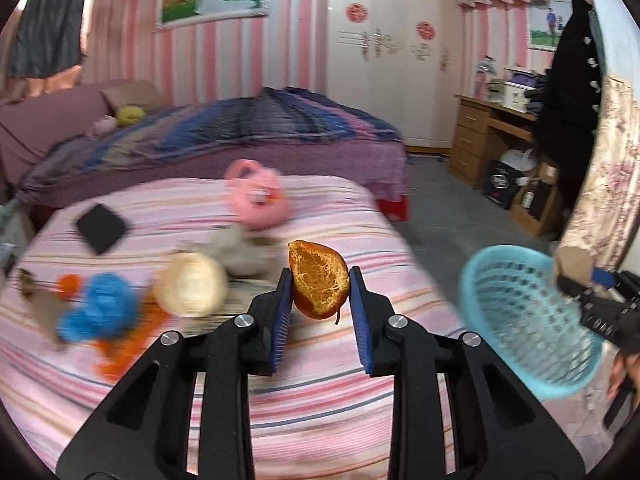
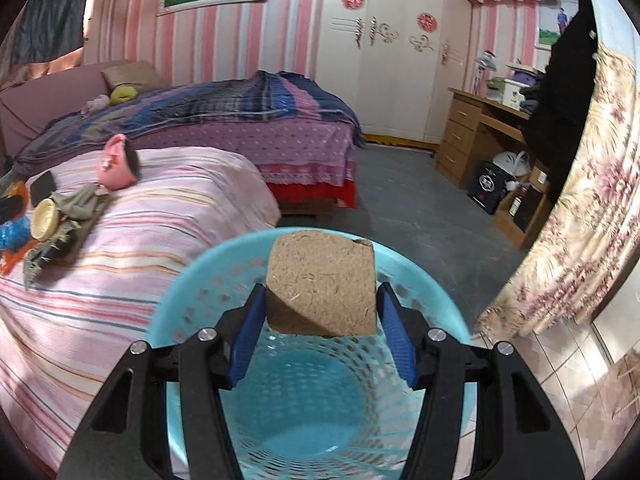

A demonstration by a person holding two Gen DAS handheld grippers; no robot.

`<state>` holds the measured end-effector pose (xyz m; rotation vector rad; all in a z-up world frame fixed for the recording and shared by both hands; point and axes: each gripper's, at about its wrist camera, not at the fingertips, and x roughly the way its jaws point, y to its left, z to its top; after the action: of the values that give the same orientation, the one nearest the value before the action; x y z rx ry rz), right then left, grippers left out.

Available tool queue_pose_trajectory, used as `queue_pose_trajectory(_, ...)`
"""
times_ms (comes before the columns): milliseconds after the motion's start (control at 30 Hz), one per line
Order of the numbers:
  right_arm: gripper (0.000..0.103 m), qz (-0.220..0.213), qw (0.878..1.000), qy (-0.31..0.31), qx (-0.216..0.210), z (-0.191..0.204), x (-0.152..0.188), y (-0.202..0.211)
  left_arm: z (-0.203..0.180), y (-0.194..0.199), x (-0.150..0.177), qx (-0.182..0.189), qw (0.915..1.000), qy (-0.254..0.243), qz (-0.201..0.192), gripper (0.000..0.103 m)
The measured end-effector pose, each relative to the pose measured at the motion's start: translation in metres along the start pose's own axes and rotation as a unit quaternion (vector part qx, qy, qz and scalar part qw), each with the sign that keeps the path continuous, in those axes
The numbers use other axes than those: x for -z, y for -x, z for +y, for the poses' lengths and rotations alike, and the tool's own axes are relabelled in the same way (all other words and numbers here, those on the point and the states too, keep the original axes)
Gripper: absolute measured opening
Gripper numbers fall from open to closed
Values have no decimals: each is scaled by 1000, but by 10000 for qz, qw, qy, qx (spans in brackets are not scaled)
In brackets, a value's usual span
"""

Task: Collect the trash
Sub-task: 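Carry both items to the blue basket and release them from both tools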

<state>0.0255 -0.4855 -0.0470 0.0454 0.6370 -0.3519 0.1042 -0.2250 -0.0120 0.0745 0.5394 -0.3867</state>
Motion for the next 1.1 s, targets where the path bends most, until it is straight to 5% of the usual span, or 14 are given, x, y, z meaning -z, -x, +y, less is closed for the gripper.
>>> queue_pose_trajectory(400, 56, -133, 9965, -815, 161, -67, 8, -5, -133, -38, 0, 898, 9942, -571, 124, 28)
queue_pose_trajectory(500, 56, -162, 9963, -826, 148, -68, 8, -5, -147, -42, 1, 991, 9927, -660, 174, 34)
queue_pose_trajectory(533, 56, -169, 9963, -830, 145, -67, 9, -5, -150, -43, 2, 1043, 9919, -693, 198, 47)
queue_pose_trajectory(633, 56, -199, 9959, -872, 110, -68, 10, -3, -149, -41, 2, 879, 9931, -778, 70, 80)
queue_pose_trajectory(967, 58, -230, 9981, -565, 64, -42, 5, -2, -94, -25, 0, 379, 9978, -546, -1, 94)
queue_pose_trajectory(1100, 77, -273, 9981, -547, 96, -31, 3, 0, -70, -17, 0, 158, 9989, -431, -23, 98)
